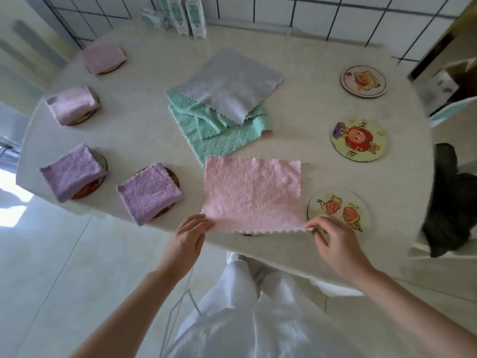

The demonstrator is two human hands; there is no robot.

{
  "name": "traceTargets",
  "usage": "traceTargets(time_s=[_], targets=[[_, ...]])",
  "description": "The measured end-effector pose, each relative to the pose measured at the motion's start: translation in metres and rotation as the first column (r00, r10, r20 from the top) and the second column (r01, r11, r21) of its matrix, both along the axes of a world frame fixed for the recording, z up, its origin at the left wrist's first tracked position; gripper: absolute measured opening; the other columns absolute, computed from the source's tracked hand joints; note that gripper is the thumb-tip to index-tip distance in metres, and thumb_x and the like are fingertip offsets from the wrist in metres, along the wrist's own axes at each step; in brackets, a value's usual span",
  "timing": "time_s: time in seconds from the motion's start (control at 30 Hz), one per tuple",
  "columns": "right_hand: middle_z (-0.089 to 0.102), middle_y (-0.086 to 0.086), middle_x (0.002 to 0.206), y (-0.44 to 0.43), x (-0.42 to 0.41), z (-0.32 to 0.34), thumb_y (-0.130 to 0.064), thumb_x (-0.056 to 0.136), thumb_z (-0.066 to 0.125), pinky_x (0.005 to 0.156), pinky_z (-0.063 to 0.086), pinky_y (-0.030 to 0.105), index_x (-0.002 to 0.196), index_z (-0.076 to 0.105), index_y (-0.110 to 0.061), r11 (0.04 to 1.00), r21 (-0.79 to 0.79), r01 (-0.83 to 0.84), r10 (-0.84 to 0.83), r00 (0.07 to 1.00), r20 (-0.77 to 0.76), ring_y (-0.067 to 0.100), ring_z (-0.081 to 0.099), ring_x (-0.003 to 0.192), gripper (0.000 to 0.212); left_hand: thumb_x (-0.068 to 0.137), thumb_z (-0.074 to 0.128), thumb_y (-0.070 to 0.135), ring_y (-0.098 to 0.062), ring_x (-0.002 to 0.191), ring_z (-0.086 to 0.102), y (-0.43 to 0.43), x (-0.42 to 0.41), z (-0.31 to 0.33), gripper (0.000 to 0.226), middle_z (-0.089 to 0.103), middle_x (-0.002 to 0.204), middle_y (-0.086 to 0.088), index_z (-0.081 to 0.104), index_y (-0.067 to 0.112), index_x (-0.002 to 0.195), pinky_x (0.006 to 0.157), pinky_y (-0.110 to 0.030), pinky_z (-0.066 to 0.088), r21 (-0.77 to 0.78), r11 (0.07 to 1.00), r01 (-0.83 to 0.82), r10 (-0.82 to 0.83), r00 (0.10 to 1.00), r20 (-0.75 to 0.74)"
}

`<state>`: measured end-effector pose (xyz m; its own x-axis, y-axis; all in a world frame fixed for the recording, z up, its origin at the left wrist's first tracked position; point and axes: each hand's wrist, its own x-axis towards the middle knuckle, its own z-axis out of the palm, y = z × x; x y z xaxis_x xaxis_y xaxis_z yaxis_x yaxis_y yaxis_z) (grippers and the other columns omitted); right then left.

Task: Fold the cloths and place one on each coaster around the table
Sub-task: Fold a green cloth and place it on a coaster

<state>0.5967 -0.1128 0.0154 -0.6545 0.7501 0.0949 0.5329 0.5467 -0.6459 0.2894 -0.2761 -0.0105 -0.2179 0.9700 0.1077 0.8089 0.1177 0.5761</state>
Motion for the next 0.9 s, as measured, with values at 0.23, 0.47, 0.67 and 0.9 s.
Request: traceTargets(time_s=[0.23,0.47,0.67,0.9], targets=[[0.060,-0.007,0.079,0.000,0.005,0.006,0.006,0.078,0.062,0.068,0.044,0.015,0.079,0.060,-0.016,0.986,-0.165,0.018,-0.014,1.000,0.025,0.004,0.057,0.079,0.022,0.078,0.070,-0.002,-0.001,0.079,0.059,0.002,-0.010,0.006,0.021,0.068,0.084,0.009,0.075,0.014,0.090,0.076,-0.004,0.042,-0.103,0.980,-0.172,0.187,0.969,0.160],[0.060,-0.012,0.085,0.044,-0.028,-0.004,0.000,0.084,0.056,0.055,0.042,0.021,0.092,0.059,-0.021,0.918,-0.329,0.220,-0.186,0.974,0.131,0.024,0.058,0.061,0.022,0.078,0.073,0.003,-0.002,0.063,0.064,0.063,-0.040,0.004,0.012,0.068,0.071,0.002,0.073,0.006,0.090,0.063,-0.009,0.049,-0.312,0.844,-0.436,0.533,0.741,0.407],[0.062,-0.005,0.093,0.094,-0.058,-0.017,-0.005,0.089,0.053,0.047,0.041,0.020,0.104,0.061,-0.018,0.876,-0.372,0.308,-0.215,0.939,0.270,0.021,0.052,0.053,0.022,0.079,0.072,0.001,-0.023,0.074,0.068,0.107,-0.066,-0.015,0.015,0.071,0.086,-0.015,0.070,0.001,0.095,0.068,-0.025,0.059,-0.473,0.732,-0.489,0.677,0.449,0.583],[0.065,0.011,0.074,0.137,-0.086,-0.033,-0.005,0.086,0.059,0.061,0.043,0.034,0.099,0.065,-0.013,0.727,-0.546,0.416,-0.328,0.909,0.256,0.024,0.052,0.064,0.016,0.083,0.069,0.003,-0.021,0.073,0.067,0.139,-0.082,-0.027,0.008,0.069,0.082,-0.009,0.070,0.007,0.090,0.069,-0.027,0.059,-0.518,0.717,-0.466,0.695,0.423,0.582]])
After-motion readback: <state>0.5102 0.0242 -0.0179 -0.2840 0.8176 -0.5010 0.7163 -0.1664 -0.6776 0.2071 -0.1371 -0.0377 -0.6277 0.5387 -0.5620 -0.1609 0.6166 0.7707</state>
